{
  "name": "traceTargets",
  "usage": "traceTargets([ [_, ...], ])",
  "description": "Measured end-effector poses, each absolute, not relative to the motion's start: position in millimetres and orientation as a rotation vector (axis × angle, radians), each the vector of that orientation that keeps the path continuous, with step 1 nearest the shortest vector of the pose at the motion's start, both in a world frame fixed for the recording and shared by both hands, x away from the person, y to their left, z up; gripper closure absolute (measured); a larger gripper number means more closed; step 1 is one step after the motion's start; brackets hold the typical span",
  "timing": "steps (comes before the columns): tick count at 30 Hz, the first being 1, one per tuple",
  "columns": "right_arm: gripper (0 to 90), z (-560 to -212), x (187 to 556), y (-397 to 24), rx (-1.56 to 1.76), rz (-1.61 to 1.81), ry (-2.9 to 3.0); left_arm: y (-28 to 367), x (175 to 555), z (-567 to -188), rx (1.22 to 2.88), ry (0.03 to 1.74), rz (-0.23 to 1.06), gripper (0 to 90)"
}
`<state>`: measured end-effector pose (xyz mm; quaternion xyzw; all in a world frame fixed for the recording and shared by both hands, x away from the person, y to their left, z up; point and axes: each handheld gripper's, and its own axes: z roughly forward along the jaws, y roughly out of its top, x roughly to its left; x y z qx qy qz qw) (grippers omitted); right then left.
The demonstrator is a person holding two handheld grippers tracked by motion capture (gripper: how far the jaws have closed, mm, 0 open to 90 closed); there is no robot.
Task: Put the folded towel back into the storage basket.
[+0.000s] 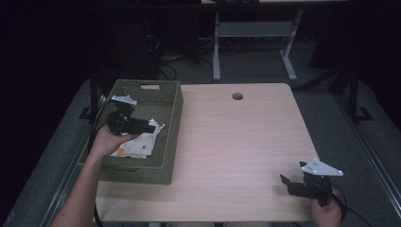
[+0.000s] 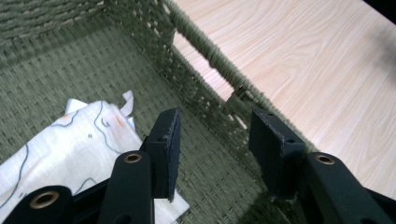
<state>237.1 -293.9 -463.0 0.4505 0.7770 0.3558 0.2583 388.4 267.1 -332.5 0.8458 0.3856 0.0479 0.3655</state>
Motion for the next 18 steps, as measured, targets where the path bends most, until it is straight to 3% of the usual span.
traceTargets([
  [18, 13.9, -462, 236, -295, 1.225, 0.971, 2.101, 232, 382, -315, 2.154, 0.892, 0.122, 50.1],
])
